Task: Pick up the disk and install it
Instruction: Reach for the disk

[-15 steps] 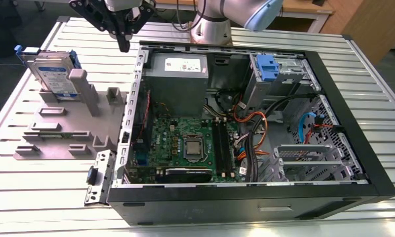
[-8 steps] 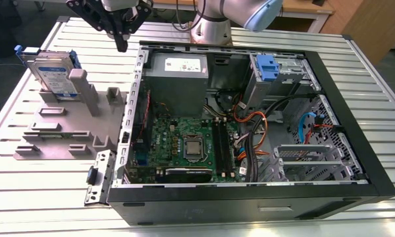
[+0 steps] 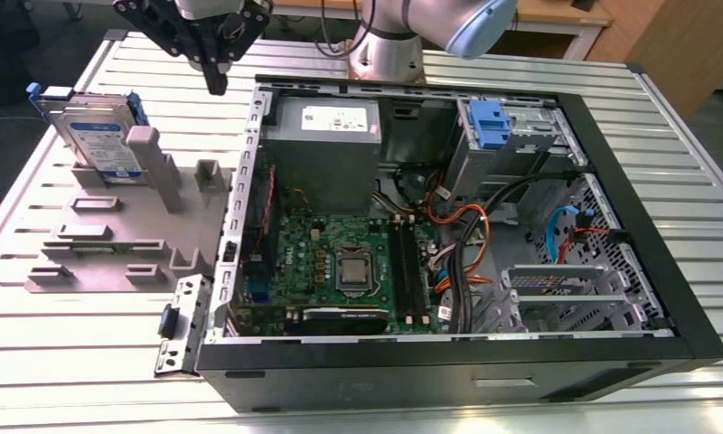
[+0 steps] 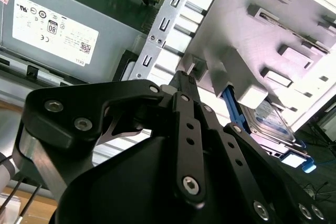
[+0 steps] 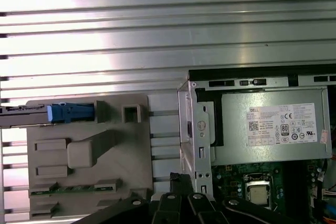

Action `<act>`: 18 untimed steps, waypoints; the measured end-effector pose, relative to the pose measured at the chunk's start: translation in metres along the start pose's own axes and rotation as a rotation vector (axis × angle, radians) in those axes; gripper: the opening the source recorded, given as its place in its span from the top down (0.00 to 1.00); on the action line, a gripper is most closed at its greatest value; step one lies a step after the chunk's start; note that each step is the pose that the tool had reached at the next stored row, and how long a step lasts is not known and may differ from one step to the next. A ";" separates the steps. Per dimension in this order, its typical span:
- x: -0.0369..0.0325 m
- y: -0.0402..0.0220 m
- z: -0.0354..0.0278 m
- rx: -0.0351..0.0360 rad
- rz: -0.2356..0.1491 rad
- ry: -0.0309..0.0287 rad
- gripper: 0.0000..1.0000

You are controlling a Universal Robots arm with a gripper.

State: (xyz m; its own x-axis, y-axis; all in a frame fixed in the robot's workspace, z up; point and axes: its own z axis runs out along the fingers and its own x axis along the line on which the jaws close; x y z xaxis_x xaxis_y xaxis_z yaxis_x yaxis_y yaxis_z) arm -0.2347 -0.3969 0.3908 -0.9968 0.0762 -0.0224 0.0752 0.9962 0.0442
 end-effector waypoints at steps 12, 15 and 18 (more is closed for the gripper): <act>0.0131 -0.0001 -0.0002 0.0000 0.000 0.0000 0.89; 0.0133 -0.0002 -0.0002 0.0000 0.000 0.0000 0.89; 0.0141 -0.0002 -0.0003 0.0000 0.000 0.0000 0.89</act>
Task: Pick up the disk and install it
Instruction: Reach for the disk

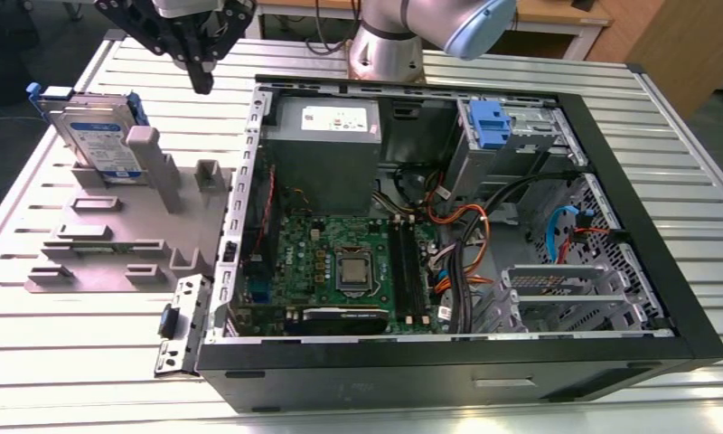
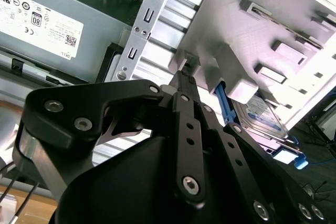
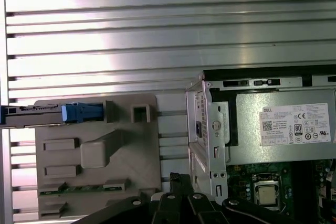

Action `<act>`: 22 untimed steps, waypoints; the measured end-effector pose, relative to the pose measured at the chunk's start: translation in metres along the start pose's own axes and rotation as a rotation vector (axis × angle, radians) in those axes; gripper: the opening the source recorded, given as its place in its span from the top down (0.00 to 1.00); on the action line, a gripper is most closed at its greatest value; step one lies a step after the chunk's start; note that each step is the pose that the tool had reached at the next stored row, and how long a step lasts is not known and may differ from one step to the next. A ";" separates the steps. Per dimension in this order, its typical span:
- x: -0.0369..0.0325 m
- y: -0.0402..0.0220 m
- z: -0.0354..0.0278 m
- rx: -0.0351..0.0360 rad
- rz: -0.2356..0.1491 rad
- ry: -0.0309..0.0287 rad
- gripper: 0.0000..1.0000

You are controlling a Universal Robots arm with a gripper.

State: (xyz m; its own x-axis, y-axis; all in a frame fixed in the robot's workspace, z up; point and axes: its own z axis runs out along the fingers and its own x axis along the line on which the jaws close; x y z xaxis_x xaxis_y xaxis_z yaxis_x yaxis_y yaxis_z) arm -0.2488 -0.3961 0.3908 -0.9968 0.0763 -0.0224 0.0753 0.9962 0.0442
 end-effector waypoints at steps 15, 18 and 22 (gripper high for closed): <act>0.0099 -0.0004 -0.0002 -0.0001 0.000 -0.0001 0.89; 0.0126 -0.0005 -0.0003 -0.0001 0.000 -0.0001 0.89; 0.0161 -0.0005 -0.0003 -0.0001 0.000 0.0000 0.89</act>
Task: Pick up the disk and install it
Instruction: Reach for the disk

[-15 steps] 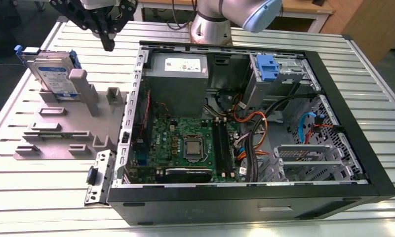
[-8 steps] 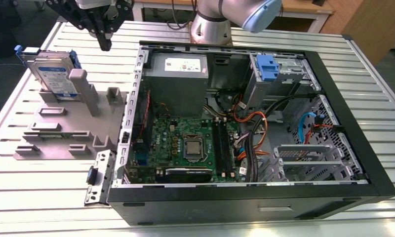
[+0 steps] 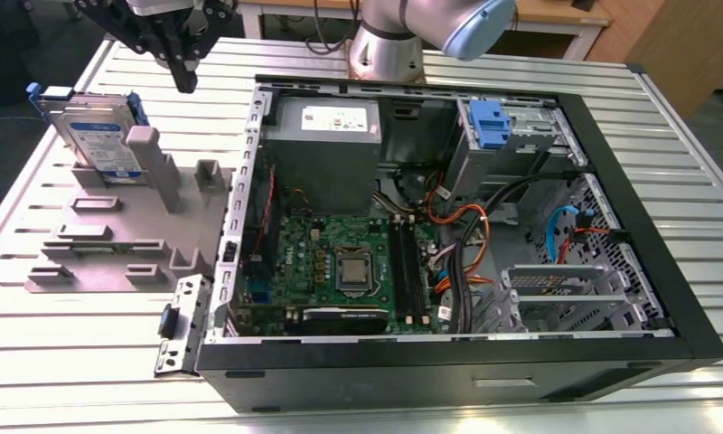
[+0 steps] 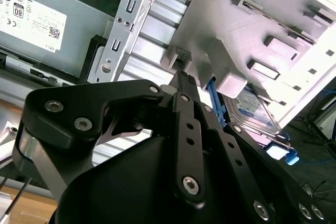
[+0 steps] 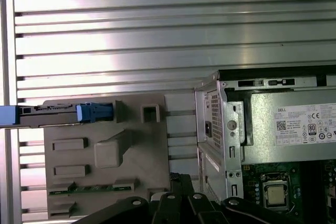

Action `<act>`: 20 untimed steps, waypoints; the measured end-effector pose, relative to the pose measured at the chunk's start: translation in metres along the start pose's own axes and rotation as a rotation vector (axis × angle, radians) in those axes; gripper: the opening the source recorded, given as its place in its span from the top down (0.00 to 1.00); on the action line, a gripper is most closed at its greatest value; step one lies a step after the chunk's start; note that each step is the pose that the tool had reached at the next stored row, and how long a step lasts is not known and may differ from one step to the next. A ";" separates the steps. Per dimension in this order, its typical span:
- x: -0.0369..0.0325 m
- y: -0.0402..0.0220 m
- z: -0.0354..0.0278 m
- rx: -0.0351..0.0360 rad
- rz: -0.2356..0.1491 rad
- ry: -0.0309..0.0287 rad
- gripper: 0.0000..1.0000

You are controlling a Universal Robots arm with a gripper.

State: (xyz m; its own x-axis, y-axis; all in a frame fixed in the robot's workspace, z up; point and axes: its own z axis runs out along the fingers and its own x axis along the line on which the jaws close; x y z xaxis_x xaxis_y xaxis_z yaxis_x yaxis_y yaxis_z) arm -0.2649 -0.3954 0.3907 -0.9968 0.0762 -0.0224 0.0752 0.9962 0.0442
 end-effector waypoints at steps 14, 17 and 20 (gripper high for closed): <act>0.0121 -0.0004 -0.0003 0.0000 0.000 0.0000 0.89; 0.0130 -0.0004 -0.0003 0.0000 0.000 0.0000 0.89; 0.0132 -0.0004 -0.0003 0.0000 0.000 0.0000 0.89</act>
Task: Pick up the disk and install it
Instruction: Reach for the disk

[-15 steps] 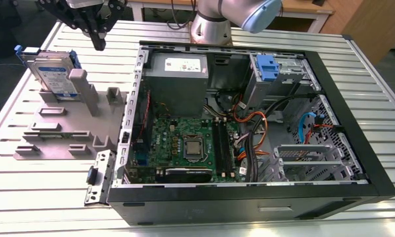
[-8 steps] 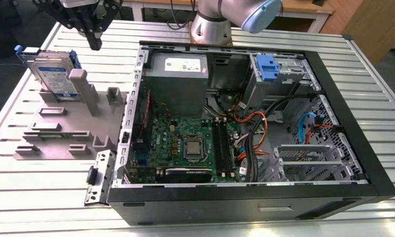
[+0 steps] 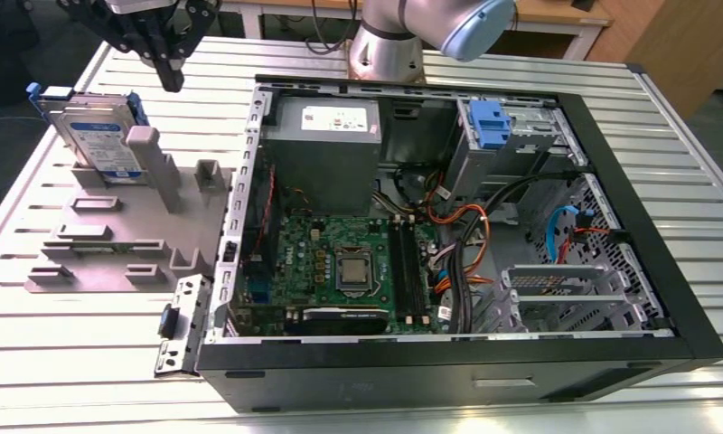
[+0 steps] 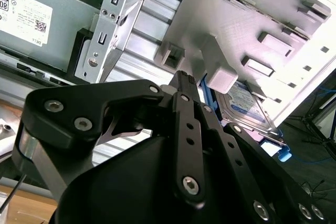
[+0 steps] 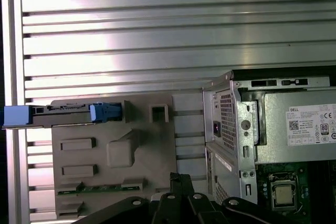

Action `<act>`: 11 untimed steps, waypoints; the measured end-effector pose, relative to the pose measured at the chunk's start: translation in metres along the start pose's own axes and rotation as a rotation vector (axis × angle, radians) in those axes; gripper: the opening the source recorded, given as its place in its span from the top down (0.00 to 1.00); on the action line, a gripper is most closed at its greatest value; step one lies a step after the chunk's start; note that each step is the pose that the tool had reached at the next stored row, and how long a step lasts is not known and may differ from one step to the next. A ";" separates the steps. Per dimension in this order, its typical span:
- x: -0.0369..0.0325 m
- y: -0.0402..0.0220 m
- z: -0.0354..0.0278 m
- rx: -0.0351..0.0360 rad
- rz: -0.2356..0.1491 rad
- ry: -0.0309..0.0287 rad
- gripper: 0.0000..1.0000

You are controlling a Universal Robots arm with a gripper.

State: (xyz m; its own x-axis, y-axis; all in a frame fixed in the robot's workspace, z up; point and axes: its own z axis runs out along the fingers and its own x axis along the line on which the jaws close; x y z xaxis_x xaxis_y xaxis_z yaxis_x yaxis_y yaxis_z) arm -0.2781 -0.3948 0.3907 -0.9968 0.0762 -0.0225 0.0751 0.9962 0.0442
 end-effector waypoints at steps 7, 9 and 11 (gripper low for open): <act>0.0019 0.0002 0.0000 0.0000 0.000 0.0001 0.89; 0.0024 0.0003 0.0000 0.0000 0.000 0.0000 0.89; 0.0028 0.0003 0.0000 0.0000 0.000 0.0000 0.89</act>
State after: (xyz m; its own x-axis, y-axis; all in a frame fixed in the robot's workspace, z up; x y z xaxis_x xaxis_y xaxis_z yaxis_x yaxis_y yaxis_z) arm -0.2809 -0.3943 0.3907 -0.9968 0.0762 -0.0224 0.0751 0.9962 0.0442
